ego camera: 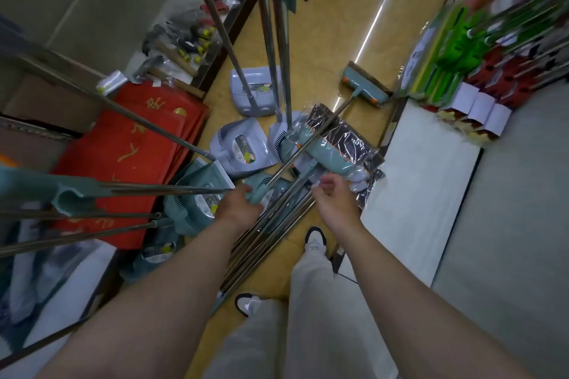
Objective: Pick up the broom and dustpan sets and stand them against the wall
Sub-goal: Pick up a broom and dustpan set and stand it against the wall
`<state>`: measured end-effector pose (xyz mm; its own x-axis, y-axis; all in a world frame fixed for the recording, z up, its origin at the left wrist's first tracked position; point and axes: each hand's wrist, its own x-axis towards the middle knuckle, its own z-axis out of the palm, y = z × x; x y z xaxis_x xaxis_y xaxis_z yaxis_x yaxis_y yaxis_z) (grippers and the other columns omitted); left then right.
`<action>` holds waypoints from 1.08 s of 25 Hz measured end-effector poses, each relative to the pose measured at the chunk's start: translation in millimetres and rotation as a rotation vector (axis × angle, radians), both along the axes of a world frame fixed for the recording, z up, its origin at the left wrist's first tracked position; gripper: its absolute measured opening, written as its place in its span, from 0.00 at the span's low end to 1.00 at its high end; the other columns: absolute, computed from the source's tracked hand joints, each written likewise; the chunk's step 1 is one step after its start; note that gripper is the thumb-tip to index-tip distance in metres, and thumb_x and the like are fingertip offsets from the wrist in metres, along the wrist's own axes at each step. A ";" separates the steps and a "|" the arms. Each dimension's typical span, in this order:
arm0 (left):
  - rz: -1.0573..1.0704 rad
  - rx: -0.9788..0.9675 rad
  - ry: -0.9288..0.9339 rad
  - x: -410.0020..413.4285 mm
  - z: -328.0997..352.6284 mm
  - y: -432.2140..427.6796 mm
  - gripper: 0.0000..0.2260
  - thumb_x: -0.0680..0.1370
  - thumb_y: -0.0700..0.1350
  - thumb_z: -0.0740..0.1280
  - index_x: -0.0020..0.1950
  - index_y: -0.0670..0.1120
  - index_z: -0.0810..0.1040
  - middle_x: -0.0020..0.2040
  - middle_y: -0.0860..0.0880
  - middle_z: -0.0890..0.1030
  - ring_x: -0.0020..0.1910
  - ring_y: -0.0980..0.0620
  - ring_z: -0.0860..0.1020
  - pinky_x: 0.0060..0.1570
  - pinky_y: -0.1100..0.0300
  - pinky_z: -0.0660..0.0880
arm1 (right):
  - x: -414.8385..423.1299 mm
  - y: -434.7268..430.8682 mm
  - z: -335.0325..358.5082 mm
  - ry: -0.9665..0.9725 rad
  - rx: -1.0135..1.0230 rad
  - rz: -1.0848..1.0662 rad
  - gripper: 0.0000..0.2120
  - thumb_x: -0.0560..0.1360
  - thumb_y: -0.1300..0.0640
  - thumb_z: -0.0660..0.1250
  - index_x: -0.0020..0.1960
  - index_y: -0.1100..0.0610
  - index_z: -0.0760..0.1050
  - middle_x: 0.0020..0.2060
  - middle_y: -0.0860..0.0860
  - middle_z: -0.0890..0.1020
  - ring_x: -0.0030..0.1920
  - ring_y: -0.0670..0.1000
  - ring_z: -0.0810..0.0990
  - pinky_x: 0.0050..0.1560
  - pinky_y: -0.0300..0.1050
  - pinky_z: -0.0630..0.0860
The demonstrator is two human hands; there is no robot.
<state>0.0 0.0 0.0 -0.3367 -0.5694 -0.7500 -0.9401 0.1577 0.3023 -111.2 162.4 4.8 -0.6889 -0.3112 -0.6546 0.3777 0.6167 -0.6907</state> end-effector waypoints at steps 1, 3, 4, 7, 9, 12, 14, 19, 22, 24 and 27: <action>-0.013 0.004 -0.029 -2.3 -3.3 -1.9 0.22 0.77 0.48 0.71 0.70 0.48 0.73 0.67 0.42 0.76 0.65 0.41 0.75 0.61 0.54 0.72 | -4.6 -4.9 0.8 -0.009 -0.002 0.014 0.12 0.80 0.53 0.65 0.62 0.53 0.73 0.50 0.43 0.76 0.49 0.44 0.76 0.46 0.39 0.71; -0.015 -0.003 -0.086 -0.9 -9.9 -7.2 0.24 0.77 0.49 0.71 0.72 0.49 0.71 0.69 0.42 0.75 0.67 0.42 0.75 0.64 0.54 0.72 | -13.3 -15.0 -1.6 -0.016 0.022 0.060 0.13 0.81 0.53 0.65 0.64 0.54 0.73 0.50 0.44 0.76 0.49 0.45 0.76 0.49 0.42 0.71; 0.001 0.013 -0.117 2.9 -12.5 -8.5 0.27 0.76 0.50 0.71 0.74 0.50 0.70 0.70 0.43 0.75 0.68 0.42 0.74 0.65 0.54 0.72 | -15.6 -19.3 -1.7 -0.026 0.023 0.080 0.13 0.81 0.53 0.65 0.64 0.54 0.73 0.51 0.44 0.76 0.50 0.46 0.76 0.49 0.42 0.71; 0.082 0.110 -0.193 20.6 -33.6 -14.7 0.32 0.76 0.51 0.71 0.77 0.48 0.65 0.72 0.44 0.73 0.68 0.43 0.74 0.67 0.53 0.72 | -18.0 -30.2 -13.7 -0.039 0.047 0.133 0.12 0.81 0.53 0.64 0.63 0.54 0.72 0.51 0.45 0.76 0.47 0.43 0.76 0.41 0.37 0.69; 0.255 0.192 -0.144 28.5 -42.2 -14.2 0.27 0.76 0.47 0.72 0.73 0.43 0.70 0.65 0.41 0.78 0.59 0.43 0.78 0.63 0.51 0.76 | -14.2 -34.2 -20.0 -0.028 0.075 0.195 0.13 0.81 0.53 0.65 0.65 0.53 0.72 0.54 0.46 0.78 0.47 0.43 0.75 0.39 0.34 0.67; 0.488 0.194 0.021 26.7 -38.9 -11.6 0.17 0.73 0.46 0.74 0.61 0.43 0.78 0.50 0.42 0.83 0.48 0.42 0.80 0.58 0.44 0.80 | -6.7 -41.6 -26.0 0.033 0.104 0.312 0.19 0.80 0.54 0.67 0.70 0.53 0.70 0.63 0.50 0.76 0.55 0.49 0.78 0.50 0.43 0.76; 0.471 0.087 0.126 13.2 -21.8 -14.1 0.13 0.72 0.49 0.73 0.54 0.47 0.79 0.46 0.46 0.81 0.50 0.41 0.80 0.53 0.48 0.79 | -5.8 -46.4 -23.1 0.135 0.090 0.385 0.25 0.78 0.57 0.69 0.73 0.51 0.67 0.68 0.51 0.71 0.60 0.52 0.77 0.60 0.49 0.76; 0.344 0.038 0.324 -35.4 50.2 -13.6 0.09 0.77 0.47 0.66 0.47 0.41 0.77 0.35 0.42 0.84 0.36 0.43 0.84 0.34 0.54 0.78 | -31.0 -60.8 -9.5 0.220 0.085 0.551 0.37 0.75 0.64 0.70 0.78 0.47 0.59 0.74 0.54 0.63 0.69 0.55 0.71 0.63 0.43 0.69; 0.395 0.106 0.458 -54.3 78.8 -2.8 0.10 0.76 0.44 0.66 0.48 0.36 0.75 0.32 0.41 0.84 0.33 0.43 0.86 0.43 0.42 0.83 | -40.2 -66.3 -0.4 0.231 0.077 0.499 0.37 0.75 0.64 0.69 0.79 0.45 0.58 0.71 0.55 0.71 0.64 0.57 0.76 0.57 0.44 0.72; 0.396 0.085 0.512 -58.1 92.0 3.1 0.11 0.75 0.44 0.66 0.47 0.35 0.74 0.30 0.42 0.84 0.31 0.46 0.85 0.44 0.42 0.83 | -43.2 -69.0 9.5 0.228 0.019 0.435 0.32 0.77 0.62 0.68 0.77 0.46 0.62 0.67 0.53 0.76 0.62 0.57 0.78 0.58 0.50 0.76; 0.368 0.063 0.530 -55.9 118.2 5.4 0.14 0.73 0.46 0.67 0.47 0.34 0.75 0.29 0.44 0.84 0.27 0.50 0.80 0.44 0.44 0.83 | -51.9 -71.9 23.2 0.348 0.009 0.387 0.16 0.78 0.59 0.69 0.62 0.45 0.75 0.58 0.51 0.80 0.56 0.54 0.80 0.52 0.50 0.77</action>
<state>-55.9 5.4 118.2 -0.4618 -0.6784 -0.5715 -0.6502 -0.1793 0.7383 -163.1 90.5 28.0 -0.7021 -0.5813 -0.4112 -0.1299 0.6723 -0.7288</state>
